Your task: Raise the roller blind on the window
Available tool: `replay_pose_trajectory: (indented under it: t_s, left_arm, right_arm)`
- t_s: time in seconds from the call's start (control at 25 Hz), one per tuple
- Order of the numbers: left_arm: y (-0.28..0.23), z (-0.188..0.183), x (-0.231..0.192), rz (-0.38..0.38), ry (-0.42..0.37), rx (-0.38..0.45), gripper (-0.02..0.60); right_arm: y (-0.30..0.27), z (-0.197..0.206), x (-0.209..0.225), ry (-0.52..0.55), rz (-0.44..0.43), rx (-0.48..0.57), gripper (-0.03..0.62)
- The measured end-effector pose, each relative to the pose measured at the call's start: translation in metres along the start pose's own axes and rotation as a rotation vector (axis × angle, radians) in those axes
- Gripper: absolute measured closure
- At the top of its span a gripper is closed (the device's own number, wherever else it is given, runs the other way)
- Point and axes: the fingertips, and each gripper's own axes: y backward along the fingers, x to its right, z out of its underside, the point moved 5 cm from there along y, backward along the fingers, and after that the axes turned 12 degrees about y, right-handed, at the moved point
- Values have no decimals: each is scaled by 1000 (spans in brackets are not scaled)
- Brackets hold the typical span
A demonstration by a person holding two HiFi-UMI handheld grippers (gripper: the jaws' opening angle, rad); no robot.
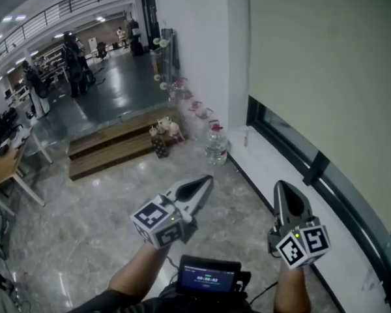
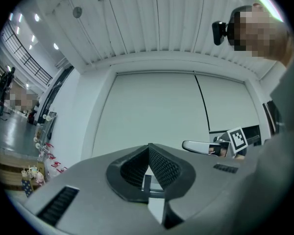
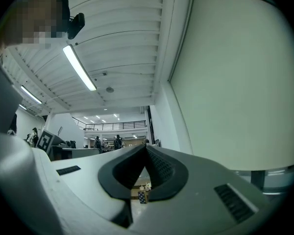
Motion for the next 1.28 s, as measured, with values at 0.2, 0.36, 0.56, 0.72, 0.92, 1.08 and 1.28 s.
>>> replay_pose_trajectory:
  t_s: [0.2,0.36,0.56,0.72,0.92,1.08,1.28]
  left_arm:
    - [-30,-3,-17,-10,-3,-1,589]
    - [-54,-1,-38,-6,5,-10,589]
    - [-79,-9,-75,23,5,10,589]
    - [-100,-20,-108,45,1,21,589]
    - [-117,-33,-153,57,4,23,589]
    - [-130,-44,-181,99,-38,11,589]
    - [-142,-51,-215,124,-40,10,589]
  right_arm:
    - [-24,6,24,-11,-14,1,592]
    - [-48,16,41,-10,-11,-2,592]
    - [-82,24,53,0,24,-16,592]
    - [-114,30,64,8,47,-29,592]
    - [-154,38,72,8,84,-46,592]
    - [-182,43,77,13,127,-47,592]
    - [-215,47,78,31,155,-63,592]
